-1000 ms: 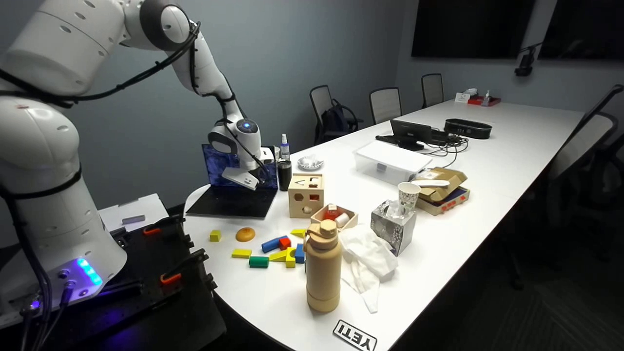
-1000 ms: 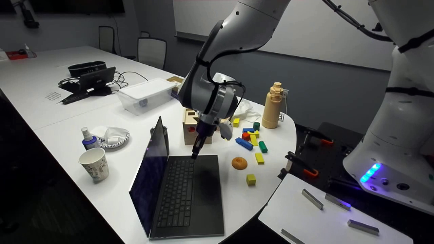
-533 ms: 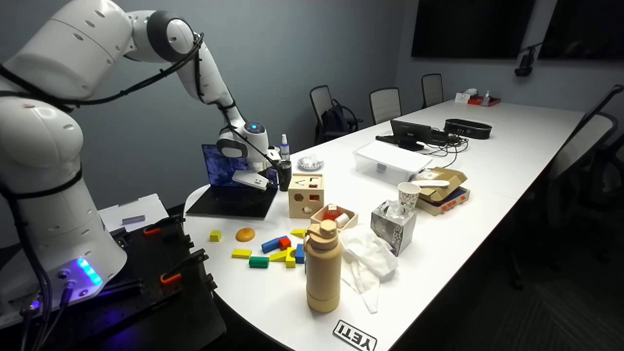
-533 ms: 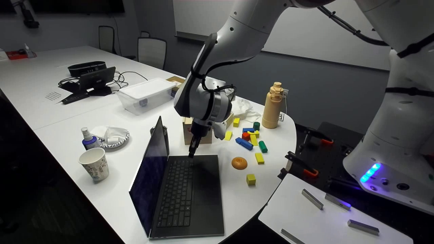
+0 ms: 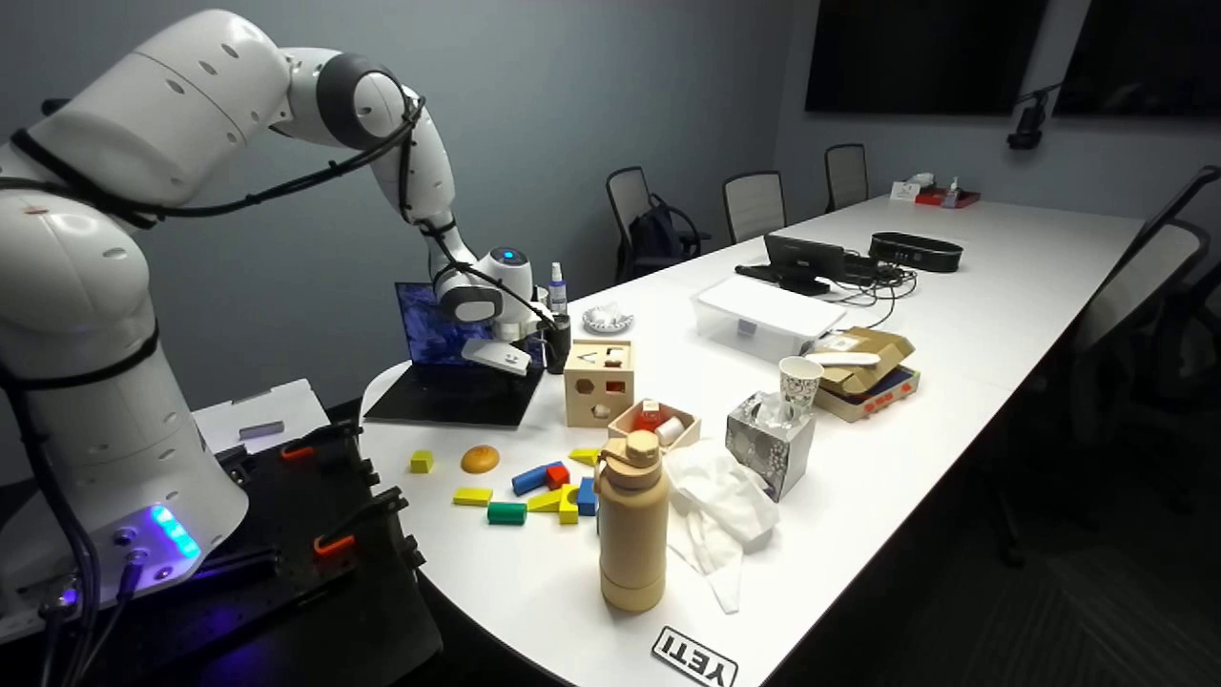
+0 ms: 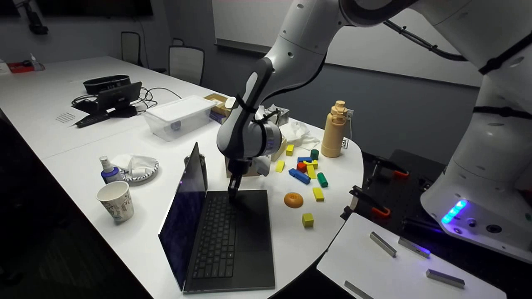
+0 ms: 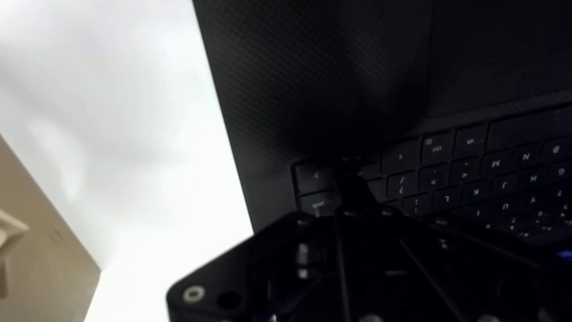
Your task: Open the laptop
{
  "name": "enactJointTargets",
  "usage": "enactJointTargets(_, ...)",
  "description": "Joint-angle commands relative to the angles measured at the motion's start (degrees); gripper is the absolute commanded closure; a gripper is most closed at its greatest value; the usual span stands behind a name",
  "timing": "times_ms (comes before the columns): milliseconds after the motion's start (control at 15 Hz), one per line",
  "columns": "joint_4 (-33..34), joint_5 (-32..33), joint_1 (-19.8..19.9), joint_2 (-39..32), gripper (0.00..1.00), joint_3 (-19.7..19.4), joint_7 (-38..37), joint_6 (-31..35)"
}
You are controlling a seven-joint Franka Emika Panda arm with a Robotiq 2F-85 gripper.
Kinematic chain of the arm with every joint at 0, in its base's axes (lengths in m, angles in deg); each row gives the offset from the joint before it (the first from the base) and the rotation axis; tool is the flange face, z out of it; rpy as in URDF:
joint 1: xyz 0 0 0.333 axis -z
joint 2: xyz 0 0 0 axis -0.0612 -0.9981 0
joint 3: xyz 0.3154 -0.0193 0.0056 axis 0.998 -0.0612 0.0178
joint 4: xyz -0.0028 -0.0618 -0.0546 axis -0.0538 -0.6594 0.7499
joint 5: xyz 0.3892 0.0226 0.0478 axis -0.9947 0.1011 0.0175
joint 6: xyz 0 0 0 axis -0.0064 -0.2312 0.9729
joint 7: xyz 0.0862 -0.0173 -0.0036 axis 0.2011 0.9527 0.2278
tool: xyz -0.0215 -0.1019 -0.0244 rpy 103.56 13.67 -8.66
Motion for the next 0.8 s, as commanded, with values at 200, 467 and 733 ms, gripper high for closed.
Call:
enactJointTargets(200, 2.7, 24.1, 9.4, -4.0, 1.0, 7.0, -18.6, 0.7)
enactJointTargets(467, 3.2, 33.3, 13.1, -5.6, 1.0, 9.8, -25.9, -0.1)
enactJointTargets(733, 1.9, 37.2, 15.4, -4.0, 1.0, 11.7, -30.0, 0.7)
